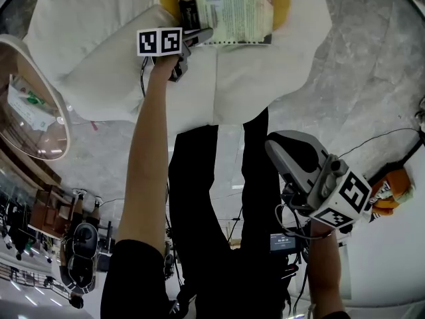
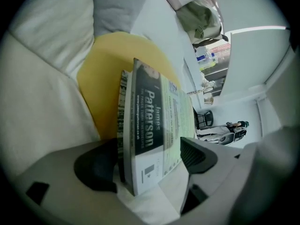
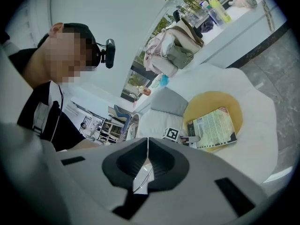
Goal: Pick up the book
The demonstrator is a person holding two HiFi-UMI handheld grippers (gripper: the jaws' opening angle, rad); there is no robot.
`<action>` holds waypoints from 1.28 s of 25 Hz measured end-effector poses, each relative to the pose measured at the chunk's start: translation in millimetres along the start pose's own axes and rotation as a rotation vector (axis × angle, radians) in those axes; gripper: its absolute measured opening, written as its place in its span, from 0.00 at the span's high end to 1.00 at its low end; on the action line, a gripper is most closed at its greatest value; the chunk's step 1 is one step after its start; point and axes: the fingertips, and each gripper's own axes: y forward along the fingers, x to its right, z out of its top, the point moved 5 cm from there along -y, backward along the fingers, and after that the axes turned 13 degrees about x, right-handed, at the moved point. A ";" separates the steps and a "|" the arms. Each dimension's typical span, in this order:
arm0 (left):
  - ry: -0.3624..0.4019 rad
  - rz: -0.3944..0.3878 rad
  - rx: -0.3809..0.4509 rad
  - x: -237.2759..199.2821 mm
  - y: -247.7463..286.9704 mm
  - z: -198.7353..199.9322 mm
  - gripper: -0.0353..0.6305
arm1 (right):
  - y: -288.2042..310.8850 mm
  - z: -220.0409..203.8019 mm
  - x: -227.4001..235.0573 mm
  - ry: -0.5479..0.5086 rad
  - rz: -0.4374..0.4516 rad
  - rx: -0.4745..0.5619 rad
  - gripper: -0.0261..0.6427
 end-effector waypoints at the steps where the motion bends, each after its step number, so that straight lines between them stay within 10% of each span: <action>1: 0.004 0.004 0.002 -0.2 -0.6 -0.1 0.29 | -1.1 -0.9 0.4 0.001 -0.002 0.000 0.93; 32: -0.045 0.019 0.094 57.0 -60.8 -8.3 0.61 | -20.0 21.2 -43.0 -0.023 0.042 0.050 0.93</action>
